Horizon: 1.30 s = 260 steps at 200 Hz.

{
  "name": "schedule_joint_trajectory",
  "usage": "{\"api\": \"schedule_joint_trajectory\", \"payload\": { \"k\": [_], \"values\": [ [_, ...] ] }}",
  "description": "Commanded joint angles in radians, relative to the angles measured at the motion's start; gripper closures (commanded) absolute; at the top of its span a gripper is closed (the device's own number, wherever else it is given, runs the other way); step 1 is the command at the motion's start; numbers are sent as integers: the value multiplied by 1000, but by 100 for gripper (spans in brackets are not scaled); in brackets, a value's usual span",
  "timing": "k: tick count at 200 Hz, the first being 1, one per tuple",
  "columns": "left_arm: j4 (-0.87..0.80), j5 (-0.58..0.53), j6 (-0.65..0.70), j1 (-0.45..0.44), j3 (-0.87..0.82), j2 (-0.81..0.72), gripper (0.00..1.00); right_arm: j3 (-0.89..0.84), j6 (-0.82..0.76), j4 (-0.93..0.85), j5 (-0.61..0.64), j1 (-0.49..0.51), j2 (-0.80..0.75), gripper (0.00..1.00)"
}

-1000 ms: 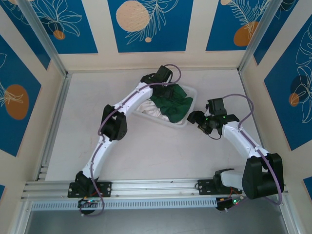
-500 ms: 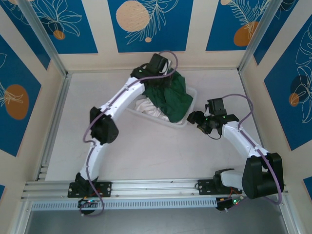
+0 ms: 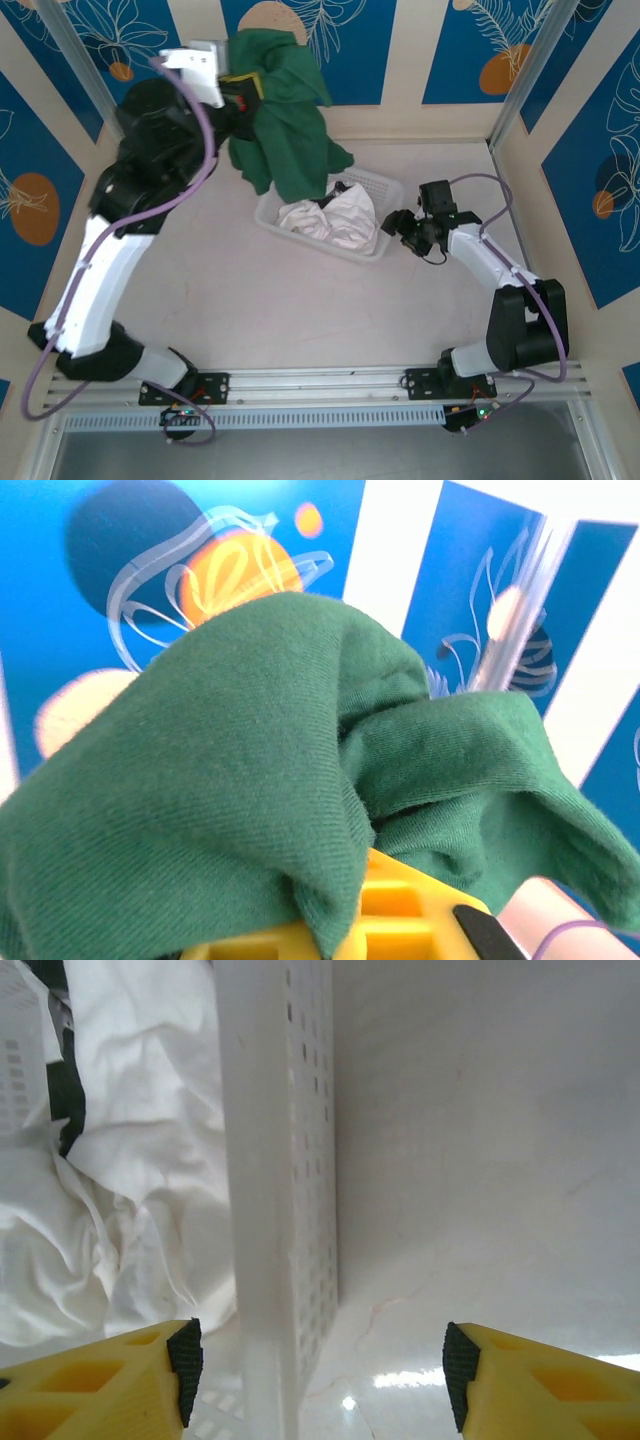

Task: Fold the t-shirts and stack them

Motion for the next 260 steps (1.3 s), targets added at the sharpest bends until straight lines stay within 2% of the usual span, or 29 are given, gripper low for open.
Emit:
{"api": "schedule_joint_trajectory", "payload": {
  "k": [1, 13, 20, 27, 32, 48, 67, 85, 101, 127, 146, 162, 175, 205, 260],
  "values": [
    [14, -174, 35, 12, -58, -86, 100, 84, 9, -25, 24, -1, 59, 37],
    [36, -248, 44, 13, -129, -158, 100, 126, 19, -35, 35, 3, 105, 40],
    [61, -296, 47, 12, -171, -198, 100, 152, 21, -45, 44, 6, 133, 48],
    [75, -325, 44, 15, -205, -231, 100, 180, 41, -64, 66, 10, 159, 51],
    [72, -342, 41, 18, -221, -250, 100, 197, 54, -83, 83, 10, 179, 63],
    [36, -402, -8, 31, -281, -297, 100, 243, 81, -101, 100, 18, 232, 77],
    [17, -442, -81, 46, -405, -359, 100, 273, 122, -108, 108, 28, 281, 79],
    [-26, -444, -146, 53, -518, -407, 100, 282, 231, -147, 160, 17, 294, 82],
    [-54, -397, -202, 53, -618, -438, 100, 239, 314, -100, 171, -1, 271, 94],
    [-10, -302, -274, 56, -815, -480, 100, 221, 416, -116, 236, -47, 222, 95],
    [51, -224, -336, 57, -952, -492, 100, 205, 515, -174, 338, -97, 154, 95],
    [162, -78, -372, 57, -1075, -481, 100, 170, 587, -194, 416, -139, 91, 94],
    [226, -21, -393, 57, -1151, -456, 100, 150, 626, -205, 446, -182, 58, 95],
    [340, 45, -350, 57, -1243, -418, 100, 134, 702, -248, 470, -295, 44, 93],
    [414, 100, -307, 56, -1320, -361, 100, 186, 783, -294, 509, -375, 136, 92]
  ]
}}
